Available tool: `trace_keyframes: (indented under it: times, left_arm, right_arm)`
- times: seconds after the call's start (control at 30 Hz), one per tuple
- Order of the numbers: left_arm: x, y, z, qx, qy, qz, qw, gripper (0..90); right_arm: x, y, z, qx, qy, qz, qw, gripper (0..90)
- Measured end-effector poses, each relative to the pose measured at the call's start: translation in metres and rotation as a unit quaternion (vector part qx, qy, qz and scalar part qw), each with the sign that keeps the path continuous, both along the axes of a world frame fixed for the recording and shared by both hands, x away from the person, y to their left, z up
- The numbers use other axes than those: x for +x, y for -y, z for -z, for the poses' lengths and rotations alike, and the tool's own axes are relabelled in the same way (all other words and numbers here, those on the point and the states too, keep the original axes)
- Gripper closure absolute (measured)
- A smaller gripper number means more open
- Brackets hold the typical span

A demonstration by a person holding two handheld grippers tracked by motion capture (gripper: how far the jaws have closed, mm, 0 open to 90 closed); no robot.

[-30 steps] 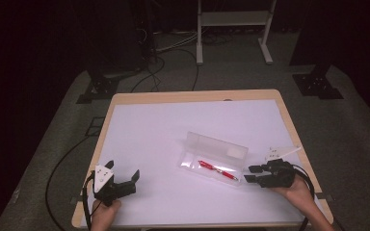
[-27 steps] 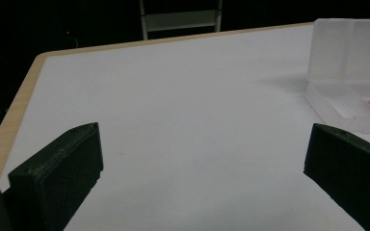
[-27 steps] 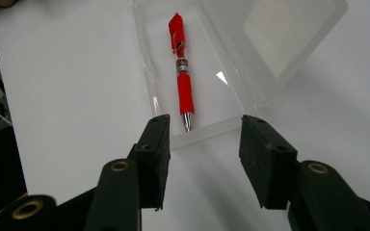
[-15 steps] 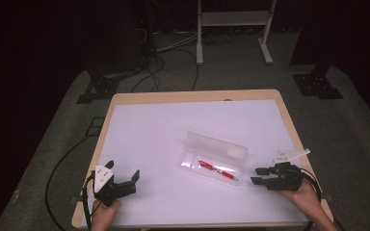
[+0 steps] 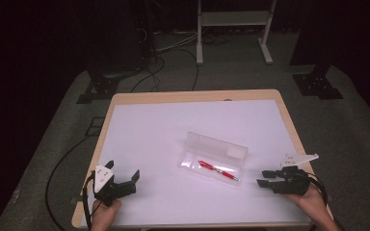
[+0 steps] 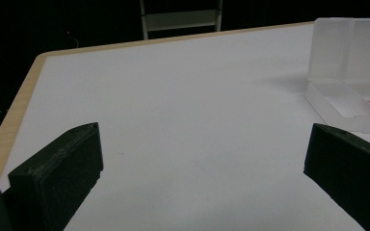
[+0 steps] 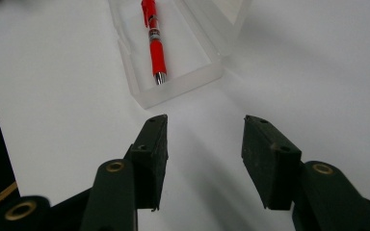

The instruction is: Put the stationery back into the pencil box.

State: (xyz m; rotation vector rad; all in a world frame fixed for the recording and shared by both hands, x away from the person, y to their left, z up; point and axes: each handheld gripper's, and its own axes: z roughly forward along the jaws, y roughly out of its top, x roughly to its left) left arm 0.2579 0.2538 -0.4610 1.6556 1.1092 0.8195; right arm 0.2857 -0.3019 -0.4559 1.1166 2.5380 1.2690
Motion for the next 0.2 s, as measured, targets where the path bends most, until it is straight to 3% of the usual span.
trace_keyframes:
  times: [0.2]
  left_arm:
    - [0.0,0.0,0.0,0.0,-0.001,-0.001,1.0,0.0]
  right_arm:
    - [-0.016,0.008,0.006,0.017,0.014,0.019,0.9996,40.5]
